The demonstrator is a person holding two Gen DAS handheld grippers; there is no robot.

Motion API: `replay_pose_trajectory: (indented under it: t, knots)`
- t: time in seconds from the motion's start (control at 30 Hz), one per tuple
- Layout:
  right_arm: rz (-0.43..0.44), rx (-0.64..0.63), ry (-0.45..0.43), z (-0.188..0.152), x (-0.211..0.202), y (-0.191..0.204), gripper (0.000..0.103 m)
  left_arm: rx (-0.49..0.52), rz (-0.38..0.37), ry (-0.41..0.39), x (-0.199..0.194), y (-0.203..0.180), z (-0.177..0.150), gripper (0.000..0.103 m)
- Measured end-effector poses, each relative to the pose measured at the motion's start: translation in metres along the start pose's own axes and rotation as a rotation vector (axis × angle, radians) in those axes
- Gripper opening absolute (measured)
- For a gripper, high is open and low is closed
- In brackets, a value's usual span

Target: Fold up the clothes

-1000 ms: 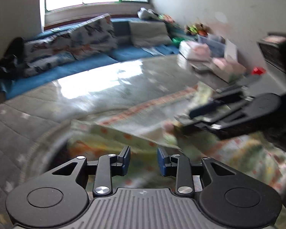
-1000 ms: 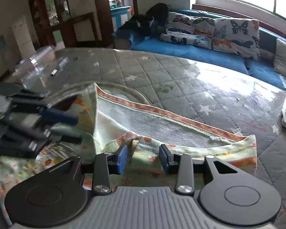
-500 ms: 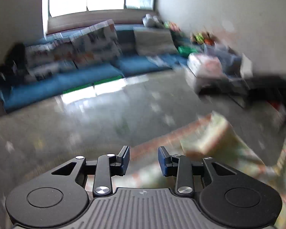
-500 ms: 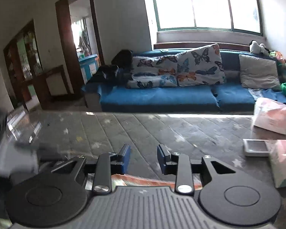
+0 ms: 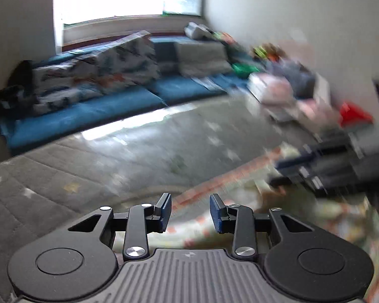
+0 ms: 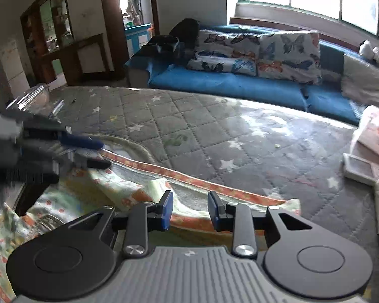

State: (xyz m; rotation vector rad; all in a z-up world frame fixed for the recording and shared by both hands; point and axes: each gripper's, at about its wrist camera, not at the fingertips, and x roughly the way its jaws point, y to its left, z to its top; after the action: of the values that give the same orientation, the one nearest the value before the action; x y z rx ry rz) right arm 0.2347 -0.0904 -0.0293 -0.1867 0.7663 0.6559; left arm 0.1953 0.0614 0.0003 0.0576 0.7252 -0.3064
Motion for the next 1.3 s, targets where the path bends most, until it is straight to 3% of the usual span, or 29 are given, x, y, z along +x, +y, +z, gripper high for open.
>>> replay_pose_trajectory:
  t: [0.1,0.27,0.43,0.6,1.0,1.17,1.3]
  knots:
    - [0.02,-0.015,0.032,0.0,0.007,0.002,0.03,0.047,-0.034,0.034,0.007,-0.01,-0.008,0.041]
    - [0.014,-0.014,0.025,0.001,0.001,-0.003,0.031,0.146,-0.096,-0.002,-0.009,-0.026,-0.013,0.041]
    - [0.029,-0.025,0.026,-0.001,-0.012,-0.003,0.031,0.236,-0.071,0.092,0.007,-0.037,-0.023,0.041]
    - [0.044,-0.027,0.03,-0.002,-0.01,-0.001,0.031,0.142,-0.023,0.123,0.027,-0.021,-0.016,0.041]
    - [0.07,-0.02,0.035,-0.001,0.003,0.002,0.034,-0.006,0.11,0.054,0.054,-0.007,0.005,0.042]
    - [0.054,0.005,0.03,0.001,0.004,-0.002,0.037,-0.071,0.114,-0.001,0.041,-0.004,0.012,0.042]
    - [0.07,0.001,0.004,0.002,-0.007,-0.001,0.037,-0.115,0.013,-0.013,0.029,0.0,0.019,0.041]
